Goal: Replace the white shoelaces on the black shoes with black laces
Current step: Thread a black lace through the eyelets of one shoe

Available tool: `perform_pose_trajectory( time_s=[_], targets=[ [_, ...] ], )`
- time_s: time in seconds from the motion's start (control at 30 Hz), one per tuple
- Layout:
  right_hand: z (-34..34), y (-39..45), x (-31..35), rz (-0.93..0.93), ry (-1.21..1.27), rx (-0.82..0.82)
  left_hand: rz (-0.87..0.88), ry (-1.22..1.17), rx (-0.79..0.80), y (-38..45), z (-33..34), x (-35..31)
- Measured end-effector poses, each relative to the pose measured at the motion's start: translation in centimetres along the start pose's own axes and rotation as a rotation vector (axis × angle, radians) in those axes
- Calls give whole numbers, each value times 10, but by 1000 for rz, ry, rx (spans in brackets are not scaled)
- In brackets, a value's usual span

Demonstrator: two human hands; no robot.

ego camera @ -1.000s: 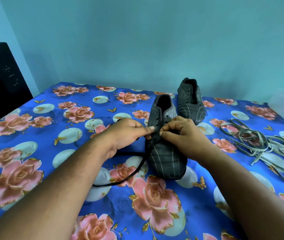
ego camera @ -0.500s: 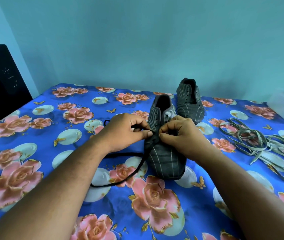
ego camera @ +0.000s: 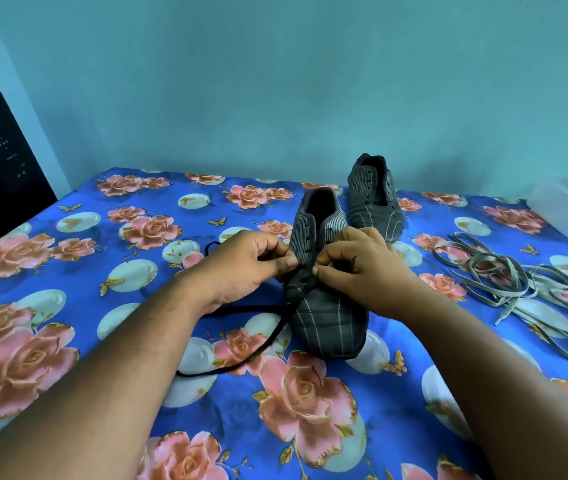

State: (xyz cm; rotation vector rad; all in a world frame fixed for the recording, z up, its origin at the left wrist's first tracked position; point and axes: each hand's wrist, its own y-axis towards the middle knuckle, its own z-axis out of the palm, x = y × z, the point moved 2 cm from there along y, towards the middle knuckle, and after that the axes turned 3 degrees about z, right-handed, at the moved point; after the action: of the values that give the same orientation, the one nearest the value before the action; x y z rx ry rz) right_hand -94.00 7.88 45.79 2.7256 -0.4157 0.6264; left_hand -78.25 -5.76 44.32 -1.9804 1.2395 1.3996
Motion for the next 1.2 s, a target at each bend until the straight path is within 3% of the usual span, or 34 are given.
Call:
perform_pose_trajectory(
  time_s=[0.2,0.33,0.5,0.67,0.77,0.93,1.2],
  targets=[
    [-8,1,6,-67,-218,30,-19,75,-2,0,1,0],
    [-9,3,7,-53,-226,77,-8,122,-8,-1,2,-4],
    [-7,-1,1,-89,-22,43,-4,269,-58,-1,-7,0],
    [-17,-4,-12,-48,405,63,-2,520,-133,1,-20,8],
    [-25,-8,-15,-94,400,96,65,689,-185,0,-20,4],
    [-20,-8,-9,-240,63,95,242,395,-164,-5,-9,-15],
    [-11,-9,7,-372,-31,8,238,199,-26,-9,2,-22]
  ],
)
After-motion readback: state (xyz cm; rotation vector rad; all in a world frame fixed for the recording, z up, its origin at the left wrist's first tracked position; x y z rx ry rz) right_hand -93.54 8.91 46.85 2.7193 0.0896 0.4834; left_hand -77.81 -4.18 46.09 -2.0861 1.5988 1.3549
